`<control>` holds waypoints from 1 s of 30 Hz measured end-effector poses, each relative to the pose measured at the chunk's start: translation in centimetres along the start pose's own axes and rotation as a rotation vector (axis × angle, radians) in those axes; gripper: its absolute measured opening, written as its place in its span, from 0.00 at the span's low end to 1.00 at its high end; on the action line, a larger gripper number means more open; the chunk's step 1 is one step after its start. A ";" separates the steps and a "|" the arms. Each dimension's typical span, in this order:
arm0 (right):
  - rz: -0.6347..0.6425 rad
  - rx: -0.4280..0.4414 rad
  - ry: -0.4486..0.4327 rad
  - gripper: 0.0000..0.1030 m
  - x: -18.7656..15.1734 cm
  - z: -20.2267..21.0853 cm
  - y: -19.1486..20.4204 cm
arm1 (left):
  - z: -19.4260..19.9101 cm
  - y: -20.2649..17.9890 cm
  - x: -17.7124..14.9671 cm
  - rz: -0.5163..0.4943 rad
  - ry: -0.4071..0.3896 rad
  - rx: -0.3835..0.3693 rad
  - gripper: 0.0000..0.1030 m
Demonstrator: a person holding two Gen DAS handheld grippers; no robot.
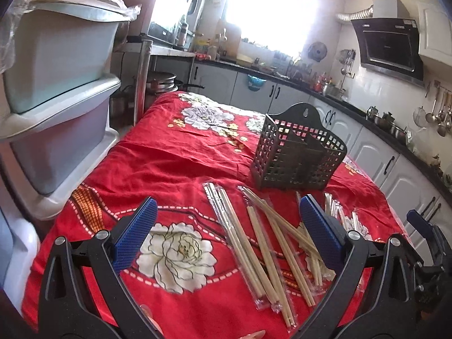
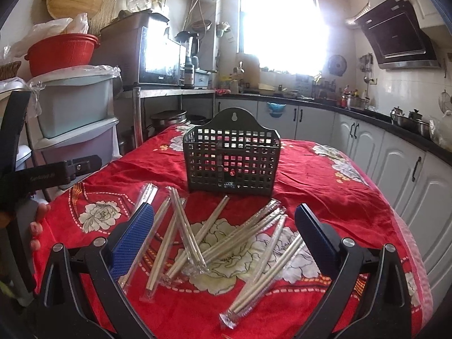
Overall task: Organize utensils
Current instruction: 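Close the left tool on a wrapped chopstick pack while the right tool grasps another pack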
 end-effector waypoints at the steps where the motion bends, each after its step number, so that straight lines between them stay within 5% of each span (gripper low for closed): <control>1: 0.002 0.010 0.005 0.94 0.2 -0.4 0.1 | -0.3 0.1 0.2 -0.002 0.009 0.007 0.90; 17: 0.135 0.177 0.104 0.94 2.0 -6.5 4.1 | -6.4 2.3 1.5 0.034 0.212 0.036 0.89; 28: 0.193 0.335 0.273 0.37 1.5 -12.3 7.1 | -9.9 3.0 1.6 0.067 0.330 0.000 0.55; 30: 0.199 0.358 0.294 0.34 1.5 -13.4 7.5 | -10.7 3.2 1.4 0.076 0.359 -0.006 0.48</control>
Point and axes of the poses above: each gripper's, at about its wrist camera, not at the fingertips, and z roughly against the way its jaws point, y to its left, x to its top, the point moved 8 cm from there along -z, roughly the way its jaws point, and after that the axes turned 12 degrees about z, right-handed, at the moved point
